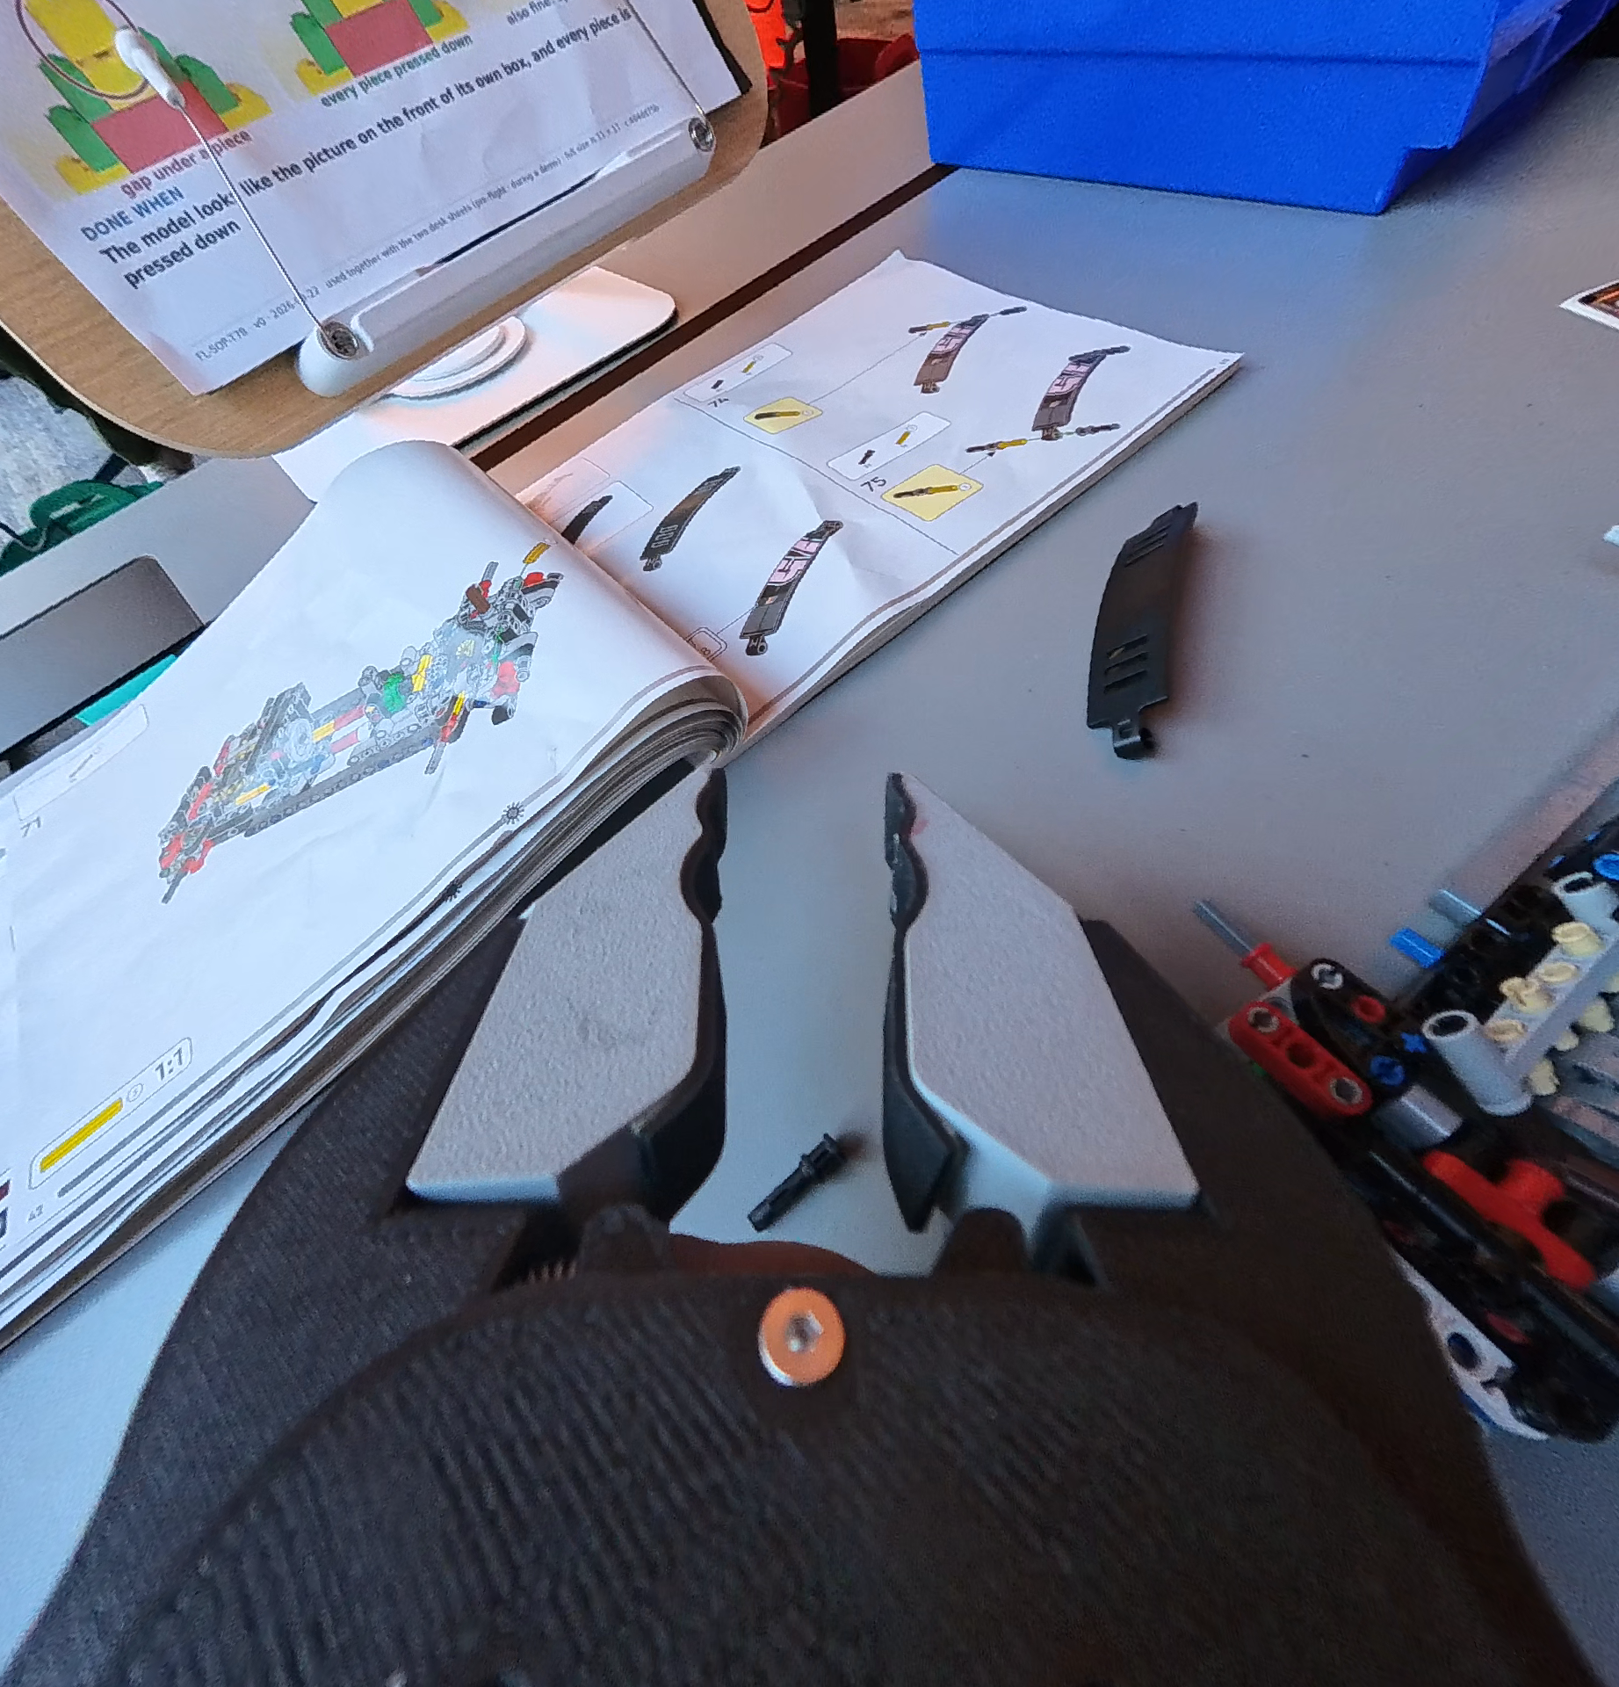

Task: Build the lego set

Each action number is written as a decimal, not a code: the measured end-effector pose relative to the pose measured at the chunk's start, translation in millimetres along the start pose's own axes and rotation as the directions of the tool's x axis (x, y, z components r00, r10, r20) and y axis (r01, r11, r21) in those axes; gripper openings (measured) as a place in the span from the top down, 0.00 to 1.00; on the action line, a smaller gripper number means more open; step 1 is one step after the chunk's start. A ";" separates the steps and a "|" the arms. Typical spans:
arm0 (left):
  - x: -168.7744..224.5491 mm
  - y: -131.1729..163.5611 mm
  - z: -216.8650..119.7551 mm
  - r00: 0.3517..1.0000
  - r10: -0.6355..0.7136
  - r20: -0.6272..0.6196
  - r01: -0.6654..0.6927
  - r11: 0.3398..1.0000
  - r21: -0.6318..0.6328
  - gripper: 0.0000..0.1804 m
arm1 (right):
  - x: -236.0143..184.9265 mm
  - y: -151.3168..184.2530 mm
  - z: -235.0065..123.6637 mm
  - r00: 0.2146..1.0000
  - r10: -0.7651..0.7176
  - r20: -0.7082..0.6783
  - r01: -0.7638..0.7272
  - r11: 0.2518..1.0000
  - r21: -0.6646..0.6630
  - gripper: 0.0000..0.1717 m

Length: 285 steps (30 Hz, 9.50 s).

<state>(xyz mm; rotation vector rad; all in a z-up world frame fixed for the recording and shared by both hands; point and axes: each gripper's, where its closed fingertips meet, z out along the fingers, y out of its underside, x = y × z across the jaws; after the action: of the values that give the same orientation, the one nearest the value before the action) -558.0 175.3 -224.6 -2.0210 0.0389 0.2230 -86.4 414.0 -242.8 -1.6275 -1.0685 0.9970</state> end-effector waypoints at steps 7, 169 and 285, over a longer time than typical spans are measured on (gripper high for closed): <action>0.3 -0.2 0.0 1.000 0.005 0.002 -0.005 1.000 0.001 0.82 | -0.7 0.8 1.0 1.000 -0.010 -0.003 0.010 1.000 -0.011 0.88; 254.3 -108.3 5.8 0.820 0.049 -0.571 -0.160 0.976 -0.145 0.73 | -49.5 -26.7 9.7 0.983 0.009 0.182 0.023 0.985 -0.170 0.66; 313.2 -116.0 159.6 0.583 0.266 -0.768 -0.655 0.713 -0.250 0.86 | -99.0 19.9 -0.2 0.887 -0.290 0.360 0.423 0.823 -0.379 0.49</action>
<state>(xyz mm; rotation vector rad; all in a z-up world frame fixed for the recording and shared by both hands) -258.3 391.6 -245.0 -2.4899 1.1562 -0.2368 -111.5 316.3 -248.3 -1.5664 -1.8460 0.7749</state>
